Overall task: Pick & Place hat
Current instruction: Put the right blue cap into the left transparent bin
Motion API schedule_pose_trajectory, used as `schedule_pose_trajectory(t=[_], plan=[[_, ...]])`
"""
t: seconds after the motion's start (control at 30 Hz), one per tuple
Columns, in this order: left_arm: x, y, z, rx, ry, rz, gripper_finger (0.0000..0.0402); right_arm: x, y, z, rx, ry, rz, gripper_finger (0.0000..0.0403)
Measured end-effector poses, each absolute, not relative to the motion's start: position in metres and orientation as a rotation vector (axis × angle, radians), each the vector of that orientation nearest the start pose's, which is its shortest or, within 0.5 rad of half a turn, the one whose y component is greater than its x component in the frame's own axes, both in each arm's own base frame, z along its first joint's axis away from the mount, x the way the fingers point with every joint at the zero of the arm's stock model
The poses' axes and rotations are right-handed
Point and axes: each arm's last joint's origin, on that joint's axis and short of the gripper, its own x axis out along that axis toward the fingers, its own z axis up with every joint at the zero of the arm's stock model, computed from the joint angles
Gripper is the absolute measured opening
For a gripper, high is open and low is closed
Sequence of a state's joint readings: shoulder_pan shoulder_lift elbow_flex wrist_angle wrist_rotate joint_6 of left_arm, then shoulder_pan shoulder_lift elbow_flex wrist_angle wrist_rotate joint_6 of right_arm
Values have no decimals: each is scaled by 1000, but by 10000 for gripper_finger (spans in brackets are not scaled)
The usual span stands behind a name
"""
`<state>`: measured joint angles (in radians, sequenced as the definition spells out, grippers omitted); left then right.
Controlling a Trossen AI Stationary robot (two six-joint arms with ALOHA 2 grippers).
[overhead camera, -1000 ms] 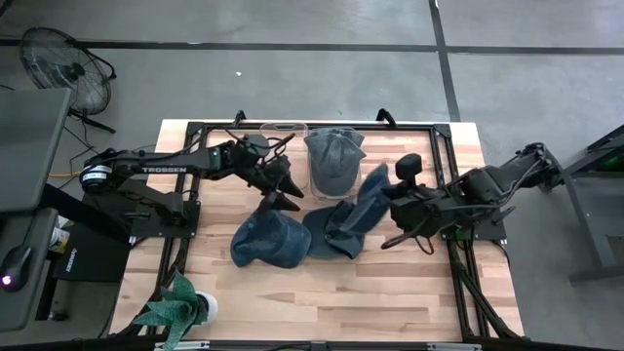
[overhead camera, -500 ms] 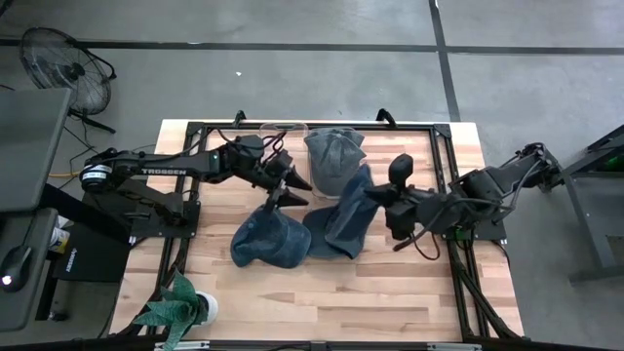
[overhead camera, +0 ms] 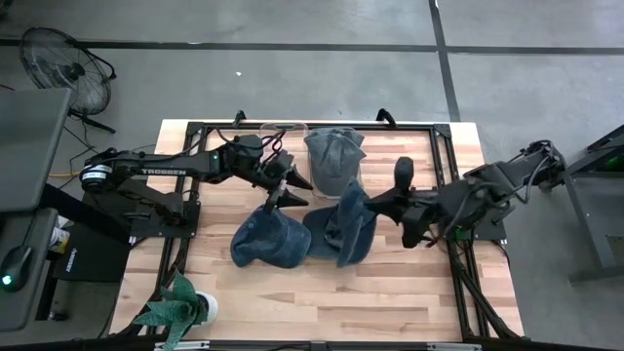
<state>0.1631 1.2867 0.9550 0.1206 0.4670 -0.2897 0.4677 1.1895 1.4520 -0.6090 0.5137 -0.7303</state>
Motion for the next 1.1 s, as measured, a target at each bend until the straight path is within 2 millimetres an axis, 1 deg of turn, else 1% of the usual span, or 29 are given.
schedule_pose_trajectory(t=[0.13, 0.2, 0.3, 0.4, 0.5, 0.6, 0.7, 0.83, 0.9, 1.1], plan=[[296, 36, 306, -338, 248, -246, 271, 201, 82, 440, -868, 168, 118, 3], [305, 38, 304, -315, 197, -261, 271, 194, 79, 440, -859, 82, 156, 3], [316, 38, 297, -308, 160, -336, 271, 184, 72, 441, -845, -57, 191, 3], [328, 38, 295, -286, 73, -416, 271, 174, 65, 438, -835, -168, 211, 3], [335, 38, 291, -279, 22, -462, 271, 165, 59, 436, -821, -264, 235, 3], [341, 39, 291, -262, -58, -498, 271, 159, 54, 435, -813, -361, 254, 3], [348, 40, 291, -253, -145, -520, 271, 160, 51, 433, -813, -445, 262, 3], [362, 42, 294, -250, -219, -557, 271, 169, 44, 431, -797, -481, 265, 3], [371, 43, 293, -262, -213, -576, 271, 174, 42, 430, -780, -475, 280, 3], [392, 44, 303, -229, -238, -651, 271, 183, 36, 429, -728, -475, 304, 3]])
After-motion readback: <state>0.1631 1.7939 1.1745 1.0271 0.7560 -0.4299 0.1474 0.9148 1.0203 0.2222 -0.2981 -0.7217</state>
